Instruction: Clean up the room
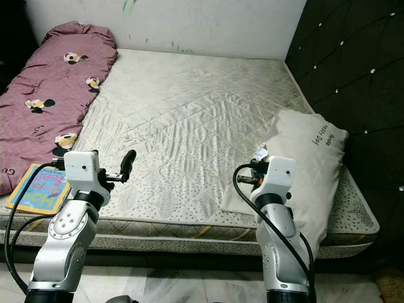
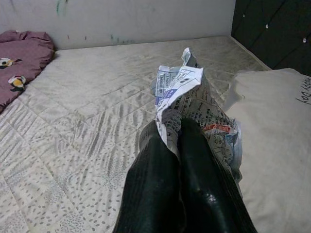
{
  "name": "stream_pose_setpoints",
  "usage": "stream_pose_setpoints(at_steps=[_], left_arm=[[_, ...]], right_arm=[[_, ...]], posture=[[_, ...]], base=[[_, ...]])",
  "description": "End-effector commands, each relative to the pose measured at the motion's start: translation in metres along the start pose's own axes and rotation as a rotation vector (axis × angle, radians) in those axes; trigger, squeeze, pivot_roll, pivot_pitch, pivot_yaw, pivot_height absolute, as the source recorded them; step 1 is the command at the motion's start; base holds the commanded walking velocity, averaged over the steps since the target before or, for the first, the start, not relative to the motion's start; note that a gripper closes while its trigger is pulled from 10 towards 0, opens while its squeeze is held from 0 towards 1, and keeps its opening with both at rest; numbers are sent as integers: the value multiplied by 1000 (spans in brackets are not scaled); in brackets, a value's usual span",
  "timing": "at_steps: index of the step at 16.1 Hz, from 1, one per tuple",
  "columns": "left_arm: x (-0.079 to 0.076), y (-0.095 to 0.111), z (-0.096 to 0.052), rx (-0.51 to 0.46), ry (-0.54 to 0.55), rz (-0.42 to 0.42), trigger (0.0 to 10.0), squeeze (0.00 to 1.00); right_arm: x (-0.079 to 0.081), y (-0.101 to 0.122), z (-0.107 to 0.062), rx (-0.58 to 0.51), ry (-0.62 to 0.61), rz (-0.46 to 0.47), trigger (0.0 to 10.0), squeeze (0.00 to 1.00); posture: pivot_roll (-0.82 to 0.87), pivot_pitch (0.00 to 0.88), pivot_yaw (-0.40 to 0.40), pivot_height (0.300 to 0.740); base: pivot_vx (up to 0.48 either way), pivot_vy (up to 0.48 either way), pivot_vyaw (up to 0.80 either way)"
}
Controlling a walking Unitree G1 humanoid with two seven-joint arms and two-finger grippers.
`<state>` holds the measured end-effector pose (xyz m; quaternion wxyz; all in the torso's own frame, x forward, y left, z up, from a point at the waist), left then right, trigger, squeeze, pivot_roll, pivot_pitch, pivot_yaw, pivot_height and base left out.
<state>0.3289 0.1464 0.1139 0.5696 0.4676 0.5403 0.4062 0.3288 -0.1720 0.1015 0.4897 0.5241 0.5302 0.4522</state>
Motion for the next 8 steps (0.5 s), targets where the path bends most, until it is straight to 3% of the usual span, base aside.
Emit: stream_pose_setpoints(at_steps=[1, 5, 8], left_arm=[[-1, 1, 0, -2, -3, 4, 10000, 0], [0, 0, 0, 5, 2, -2, 10000, 0], [0, 0, 1, 6, -1, -6, 10000, 0]], right_arm=[[-3, -2, -1, 12, -12, -4, 10000, 0], [-3, -2, 0, 9, -14, -1, 10000, 0], [-4, -3, 0, 14, -18, 3, 10000, 0]], posture=[[-46, 0, -59, 740], [-45, 0, -58, 740], [-44, 0, -58, 740]], base=[[0, 0, 0], [0, 0, 0], [0, 432, 0]])
Point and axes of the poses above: a point about 5 cm out from each wrist's last joint towards the gripper, its own z axis pointing out of the wrist towards the gripper, its own y axis along the axis of the wrist's last joint, x = y × z, the point moved 6 cm from there along z, pointing out of the wrist towards the gripper, and after that the axes turned 11 degrees about -z, right-handed, at the moved point
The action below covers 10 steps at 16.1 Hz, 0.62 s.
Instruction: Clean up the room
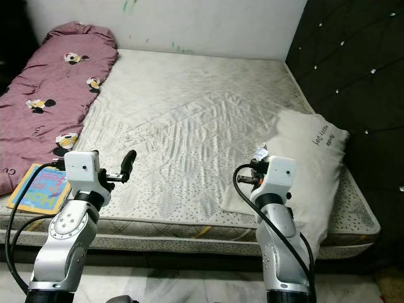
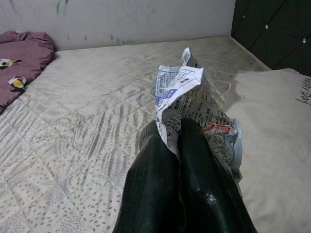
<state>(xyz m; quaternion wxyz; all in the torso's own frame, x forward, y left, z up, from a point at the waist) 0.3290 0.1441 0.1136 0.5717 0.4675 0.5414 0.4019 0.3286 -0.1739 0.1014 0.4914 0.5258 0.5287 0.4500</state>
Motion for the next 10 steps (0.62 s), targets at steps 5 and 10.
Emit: stream_pose_setpoints(at_steps=[5, 10], left_arm=[[1, 0, 1, 9, 5, -4, 10000, 0], [0, 0, 0, 5, 4, -5, 10000, 0]], right_arm=[[-2, -3, 1, 17, -6, -1, 10000, 0], [-1, -3, 1, 20, -1, -7, 10000, 0]], posture=[[-42, 0, -59, 740], [-40, 0, -64, 740]], base=[[0, 480, -425], [0, 480, -135]])
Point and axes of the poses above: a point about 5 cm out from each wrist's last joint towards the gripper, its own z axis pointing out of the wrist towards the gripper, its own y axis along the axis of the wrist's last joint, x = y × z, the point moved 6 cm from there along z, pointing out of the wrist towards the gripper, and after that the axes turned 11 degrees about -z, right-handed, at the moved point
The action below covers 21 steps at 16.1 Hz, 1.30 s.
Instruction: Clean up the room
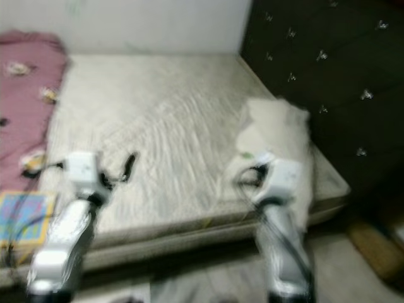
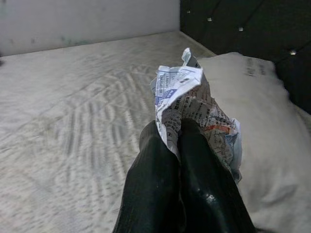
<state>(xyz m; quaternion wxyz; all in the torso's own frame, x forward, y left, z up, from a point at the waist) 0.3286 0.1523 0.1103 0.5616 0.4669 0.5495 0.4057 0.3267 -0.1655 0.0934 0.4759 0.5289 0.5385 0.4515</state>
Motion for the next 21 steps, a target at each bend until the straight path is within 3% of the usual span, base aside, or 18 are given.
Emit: stream_pose_setpoints(at_steps=[1, 11, 17, 21], left_arm=[[-9, 2, 1, -6, -20, -9, 10000, 0], [-10, 3, 2, -18, -29, -6, 10000, 0], [-15, 7, -1, -37, -73, -17, 10000, 0], [-16, 9, 1, -42, -80, -18, 10000, 0]], right_arm=[[-10, 4, 2, -7, -26, -16, 10000, 0], [-8, 2, 3, 2, -16, -24, 10000, 0], [-7, 1, 3, 6, -11, -30, 10000, 0], [-8, 3, 6, 2, -14, -33, 10000, 0]], posture=[[-40, 0, -65, 740], [-38, 0, -65, 740], [-39, 0, -67, 740], [-44, 0, -65, 740]], base=[[0, 480, 0], [0, 480, 0], [0, 0, 0], [297, 0, 0]])
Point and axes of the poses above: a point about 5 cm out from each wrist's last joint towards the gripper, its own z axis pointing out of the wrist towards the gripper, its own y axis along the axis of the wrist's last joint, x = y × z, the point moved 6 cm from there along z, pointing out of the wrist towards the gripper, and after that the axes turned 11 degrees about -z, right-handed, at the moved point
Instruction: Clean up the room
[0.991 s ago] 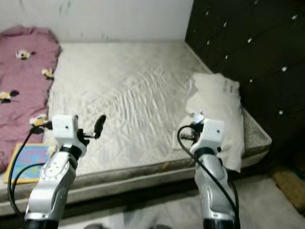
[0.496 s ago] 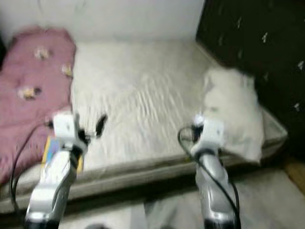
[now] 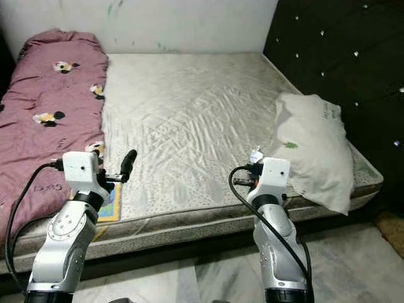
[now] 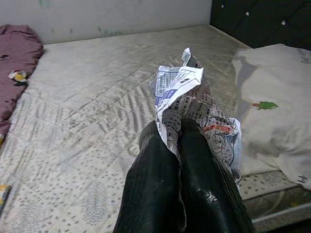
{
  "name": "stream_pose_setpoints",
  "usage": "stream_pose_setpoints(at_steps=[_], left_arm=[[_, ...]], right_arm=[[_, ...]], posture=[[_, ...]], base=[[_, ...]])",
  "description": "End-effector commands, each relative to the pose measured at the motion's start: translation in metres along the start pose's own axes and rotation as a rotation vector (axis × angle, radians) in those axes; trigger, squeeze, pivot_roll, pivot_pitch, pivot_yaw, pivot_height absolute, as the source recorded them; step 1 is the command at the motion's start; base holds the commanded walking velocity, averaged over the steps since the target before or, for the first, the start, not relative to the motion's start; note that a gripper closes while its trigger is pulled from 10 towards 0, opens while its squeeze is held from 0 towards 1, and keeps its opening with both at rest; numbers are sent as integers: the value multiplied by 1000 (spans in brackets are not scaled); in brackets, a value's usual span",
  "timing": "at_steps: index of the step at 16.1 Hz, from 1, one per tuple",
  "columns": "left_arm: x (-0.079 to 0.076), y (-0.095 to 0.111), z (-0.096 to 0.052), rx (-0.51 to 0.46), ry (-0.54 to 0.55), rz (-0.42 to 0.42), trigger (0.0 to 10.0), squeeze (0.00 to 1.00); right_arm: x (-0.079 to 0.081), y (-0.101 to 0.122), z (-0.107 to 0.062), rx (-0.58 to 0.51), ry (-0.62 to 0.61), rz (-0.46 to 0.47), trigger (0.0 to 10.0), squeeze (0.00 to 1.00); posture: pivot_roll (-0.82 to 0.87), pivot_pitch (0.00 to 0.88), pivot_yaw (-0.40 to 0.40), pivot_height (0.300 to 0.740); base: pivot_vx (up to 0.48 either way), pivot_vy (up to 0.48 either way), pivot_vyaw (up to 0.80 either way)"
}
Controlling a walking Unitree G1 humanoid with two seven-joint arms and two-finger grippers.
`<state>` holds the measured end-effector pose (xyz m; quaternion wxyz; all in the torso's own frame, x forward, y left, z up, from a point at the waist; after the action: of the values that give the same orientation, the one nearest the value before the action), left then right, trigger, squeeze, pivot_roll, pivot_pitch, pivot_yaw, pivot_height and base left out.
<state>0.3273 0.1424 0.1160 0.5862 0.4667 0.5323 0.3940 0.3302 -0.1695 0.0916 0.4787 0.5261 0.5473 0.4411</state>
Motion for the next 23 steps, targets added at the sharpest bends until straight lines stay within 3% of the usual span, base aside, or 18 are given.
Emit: stream_pose_setpoints(at_steps=[1, 11, 16, 23], left_arm=[[-4, 5, 2, -18, -24, -1, 10000, 0], [-3, 3, 1, -9, -15, -1, 10000, 0], [-2, -1, 1, 8, 2, -7, 10000, 0], [-2, -2, 1, 17, 7, -11, 10000, 0]], right_arm=[[-4, 5, 2, -12, -11, -8, 10000, 0], [-3, 5, 1, -14, -4, -17, 10000, 0], [-3, 4, 1, -12, -5, -18, 10000, 0], [-2, 3, 0, -7, 0, -16, 10000, 0]], posture=[[-44, 0, -65, 740], [-42, 0, -68, 740], [-41, 0, -67, 740], [-39, 0, -70, 740]], base=[[326, 0, 0], [302, 0, 0], [0, 0, 0], [0, 476, 0]])
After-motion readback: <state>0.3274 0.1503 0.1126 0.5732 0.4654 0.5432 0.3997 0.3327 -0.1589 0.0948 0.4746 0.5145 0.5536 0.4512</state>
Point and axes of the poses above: a point about 5 cm out from each wrist's last joint towards the gripper, its own z axis pointing out of the wrist towards the gripper, its own y axis along the axis of the wrist's last joint, x = y × z, the point moved 6 cm from there along z, pointing out of the wrist towards the gripper, and after that the axes turned 11 degrees about -z, right-handed, at the moved point
